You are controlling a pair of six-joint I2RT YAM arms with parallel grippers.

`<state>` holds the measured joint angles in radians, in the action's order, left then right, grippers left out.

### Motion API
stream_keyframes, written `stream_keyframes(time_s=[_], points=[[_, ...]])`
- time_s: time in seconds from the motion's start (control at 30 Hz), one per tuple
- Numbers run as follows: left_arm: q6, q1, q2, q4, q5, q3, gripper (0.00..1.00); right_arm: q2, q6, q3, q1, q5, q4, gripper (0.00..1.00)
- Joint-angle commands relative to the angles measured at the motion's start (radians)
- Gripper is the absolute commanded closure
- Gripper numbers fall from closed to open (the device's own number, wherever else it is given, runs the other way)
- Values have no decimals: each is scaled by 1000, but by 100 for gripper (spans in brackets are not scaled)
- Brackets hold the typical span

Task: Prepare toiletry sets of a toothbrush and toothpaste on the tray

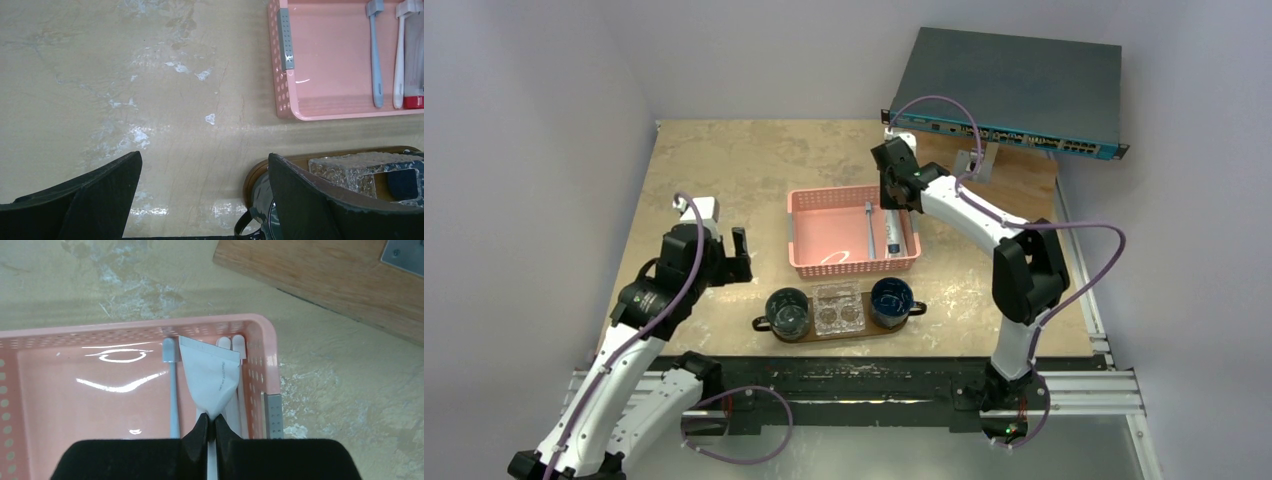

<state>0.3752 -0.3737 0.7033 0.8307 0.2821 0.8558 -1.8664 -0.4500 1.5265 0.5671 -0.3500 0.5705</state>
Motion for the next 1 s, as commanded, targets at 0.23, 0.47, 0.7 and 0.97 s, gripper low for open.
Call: stream_keyframes(time_s=[0.23,0.47,0.7,0.97], points=[[11,-2,33,-44,-159,78,3,219,54,-85,5,4,-159,100],[8,-2,63,-74,-275,138,3,360,75,-156,16,65,-267,100],[33,-2,98,-148,-485,162,3,504,30,-217,37,190,-367,100],[68,-2,102,-263,-658,154,3,586,-89,-209,84,366,-439,100]])
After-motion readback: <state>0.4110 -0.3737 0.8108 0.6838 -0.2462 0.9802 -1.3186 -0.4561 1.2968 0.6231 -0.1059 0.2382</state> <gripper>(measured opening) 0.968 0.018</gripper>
